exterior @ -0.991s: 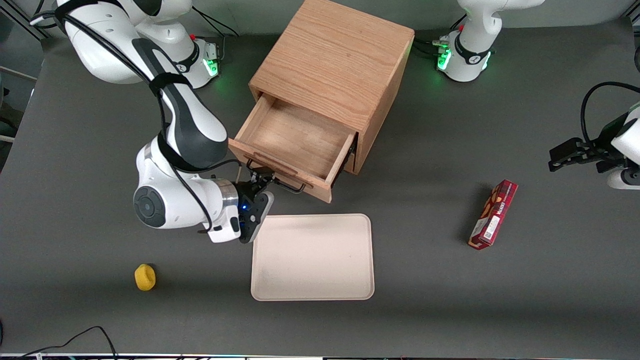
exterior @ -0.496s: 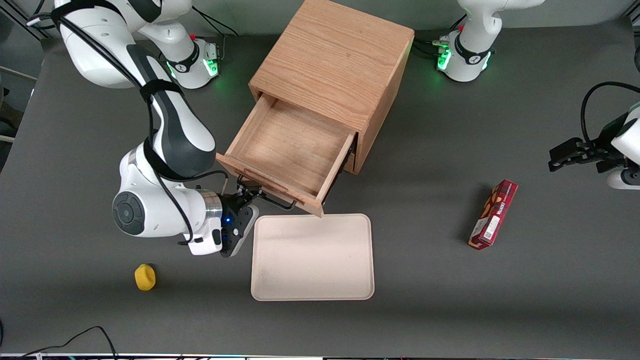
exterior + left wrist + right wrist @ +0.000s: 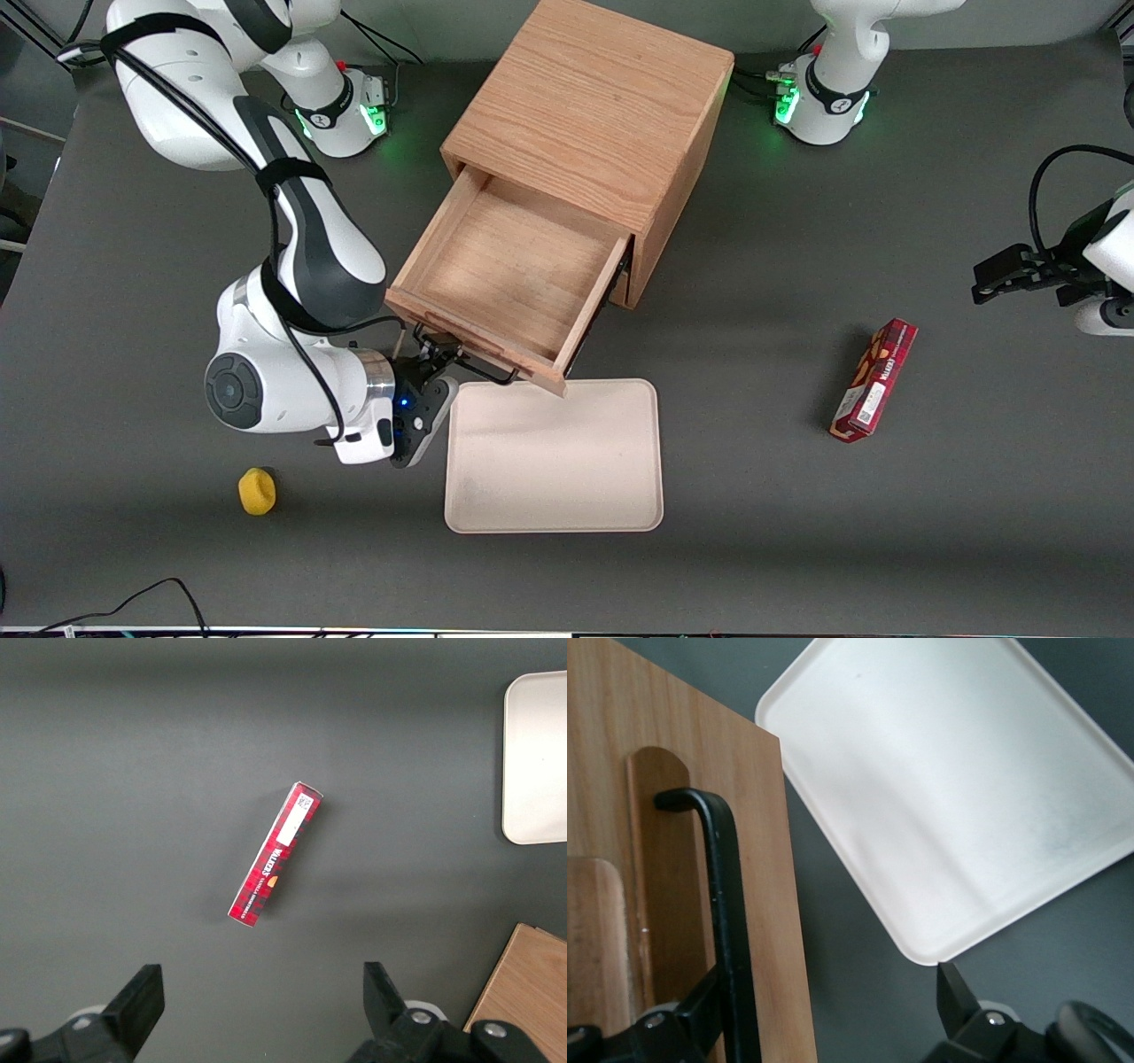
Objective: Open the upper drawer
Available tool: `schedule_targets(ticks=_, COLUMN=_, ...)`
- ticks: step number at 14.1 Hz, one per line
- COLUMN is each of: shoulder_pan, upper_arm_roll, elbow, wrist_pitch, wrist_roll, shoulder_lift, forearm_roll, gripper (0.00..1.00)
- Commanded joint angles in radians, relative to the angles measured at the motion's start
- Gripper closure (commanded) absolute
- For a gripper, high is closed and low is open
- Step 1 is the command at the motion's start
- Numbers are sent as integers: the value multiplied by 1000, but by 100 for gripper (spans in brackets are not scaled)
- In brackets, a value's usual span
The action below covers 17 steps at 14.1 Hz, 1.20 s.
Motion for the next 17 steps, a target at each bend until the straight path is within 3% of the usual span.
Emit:
schedule_targets(ticks=1, shoulder_pan=14, upper_arm_roll=-27, elbow=99, wrist_pitch=-8, wrist_roll=-16, shoulder_lift=58, forearm_roll=-23, gripper=0)
schedule_targets(ticks=8, shoulder_pan=11, upper_arm_roll=-72, elbow=164, wrist_pitch=-14, wrist_roll=-19, shoulder_lift=83, forearm_roll=-20, gripper=0)
schedule_targets(ticks=13, shoulder_pan=4, upper_arm_roll=-71, elbow=156, wrist_pitch=-113, wrist_roll=4, shoulder_lift=-81, forearm_roll=-23, gripper=0)
schedule_targets(ticks=17, shoulder_pan=-2, upper_arm_roll=-93, elbow=64, wrist_pitch=-119, wrist_roll=279, shoulder_lift=-231, forearm_roll=-36, gripper=0)
